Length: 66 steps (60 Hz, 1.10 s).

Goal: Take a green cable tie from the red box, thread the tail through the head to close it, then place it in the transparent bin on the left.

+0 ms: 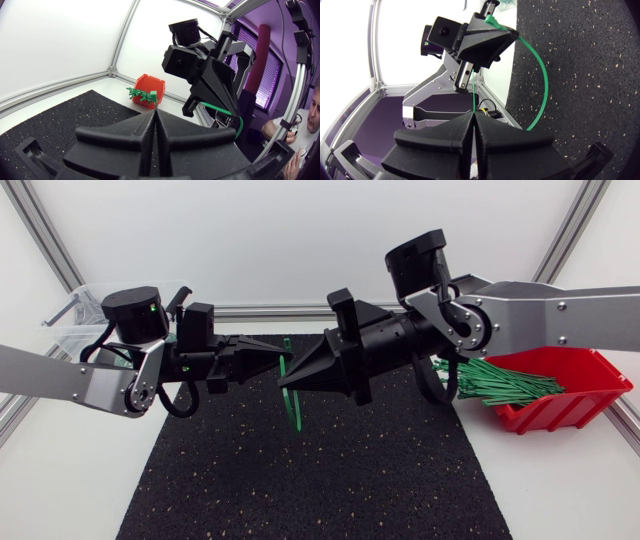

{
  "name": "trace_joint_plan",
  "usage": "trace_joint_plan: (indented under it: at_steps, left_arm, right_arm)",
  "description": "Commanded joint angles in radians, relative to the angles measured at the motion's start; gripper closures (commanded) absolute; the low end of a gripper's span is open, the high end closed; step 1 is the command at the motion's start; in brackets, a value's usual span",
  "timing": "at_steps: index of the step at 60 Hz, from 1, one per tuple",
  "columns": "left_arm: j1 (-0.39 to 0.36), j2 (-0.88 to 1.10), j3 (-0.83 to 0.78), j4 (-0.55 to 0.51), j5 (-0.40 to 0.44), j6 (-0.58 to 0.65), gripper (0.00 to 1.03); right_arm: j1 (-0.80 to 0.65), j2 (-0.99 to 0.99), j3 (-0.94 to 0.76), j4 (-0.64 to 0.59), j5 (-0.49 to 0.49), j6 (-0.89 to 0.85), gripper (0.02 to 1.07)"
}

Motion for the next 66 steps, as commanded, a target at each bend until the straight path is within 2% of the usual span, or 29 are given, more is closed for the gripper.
trace_joint_plan:
  at_steps: [1, 22, 40, 66]
  left_arm:
    - [-0.005, -0.011, -0.034, 0.017, -0.007, -0.016, 1.00]
    - [-0.022, -0.014, -0.037, 0.026, -0.020, -0.016, 1.00]
    - [-0.028, -0.017, -0.043, 0.031, -0.026, -0.016, 1.00]
    - [-0.034, 0.007, -0.049, 0.057, -0.028, -0.012, 1.00]
  right_arm:
    - [-0.014, -0.018, -0.043, 0.040, 0.024, 0.031, 1.01]
    - [-0.038, -0.080, -0.144, 0.201, 0.137, 0.016, 1.01]
    - [-0.049, -0.073, -0.127, 0.146, 0.040, 0.048, 1.01]
    - [-0.015, -0.008, -0.067, 0.105, -0.012, 0.066, 1.01]
